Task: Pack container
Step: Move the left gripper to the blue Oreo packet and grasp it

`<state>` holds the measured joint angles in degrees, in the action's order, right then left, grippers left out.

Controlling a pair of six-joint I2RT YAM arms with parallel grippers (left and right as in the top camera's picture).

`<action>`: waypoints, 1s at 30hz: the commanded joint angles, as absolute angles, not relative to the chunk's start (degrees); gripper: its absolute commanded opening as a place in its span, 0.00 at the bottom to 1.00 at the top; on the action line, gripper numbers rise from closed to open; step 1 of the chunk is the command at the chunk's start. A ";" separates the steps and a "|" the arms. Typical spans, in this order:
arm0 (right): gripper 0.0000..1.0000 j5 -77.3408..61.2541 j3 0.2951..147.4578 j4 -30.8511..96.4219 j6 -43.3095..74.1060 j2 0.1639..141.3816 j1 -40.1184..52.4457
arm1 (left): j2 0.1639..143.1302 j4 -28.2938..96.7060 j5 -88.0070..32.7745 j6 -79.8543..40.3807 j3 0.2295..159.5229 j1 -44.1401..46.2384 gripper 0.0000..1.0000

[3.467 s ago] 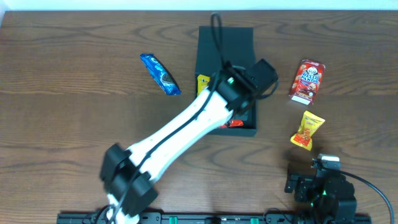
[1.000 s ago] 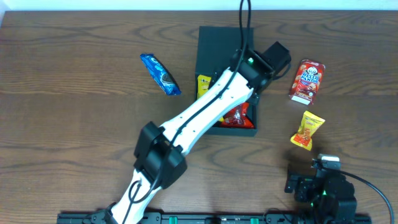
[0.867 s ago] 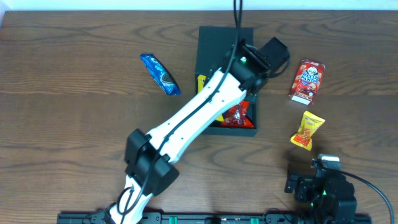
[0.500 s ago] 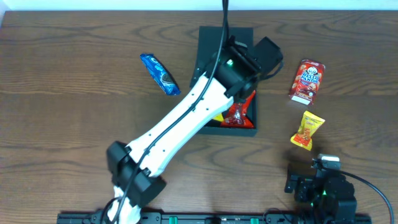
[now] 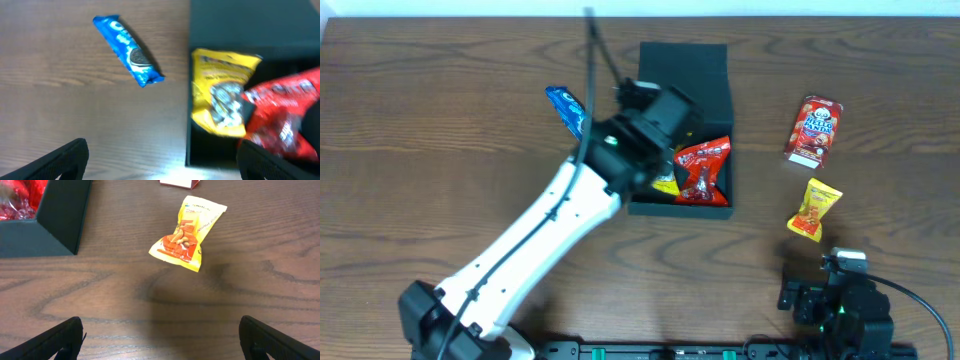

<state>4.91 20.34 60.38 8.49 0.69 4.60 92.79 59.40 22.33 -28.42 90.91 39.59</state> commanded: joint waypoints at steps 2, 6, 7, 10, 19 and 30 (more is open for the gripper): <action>0.99 4.95 20.14 60.66 8.05 0.38 4.03 | 92.42 54.59 14.66 -30.11 86.54 33.15 0.95; 0.99 4.95 20.14 60.66 8.05 0.38 4.03 | 93.91 51.75 7.64 -36.16 85.56 26.46 0.95; 0.99 4.95 20.14 60.66 8.05 0.38 4.05 | 94.41 51.11 5.06 -37.12 85.56 24.47 0.95; 0.99 4.95 20.14 60.66 8.05 0.38 4.03 | 96.31 48.88 -2.68 -37.36 85.56 19.49 0.95; 0.99 4.95 20.14 60.66 8.05 0.38 4.03 | 106.83 46.81 -8.54 -41.39 85.67 13.52 0.96; 0.99 4.95 20.14 60.66 8.05 0.38 4.05 | 115.52 41.32 -9.26 -45.52 85.67 13.28 0.95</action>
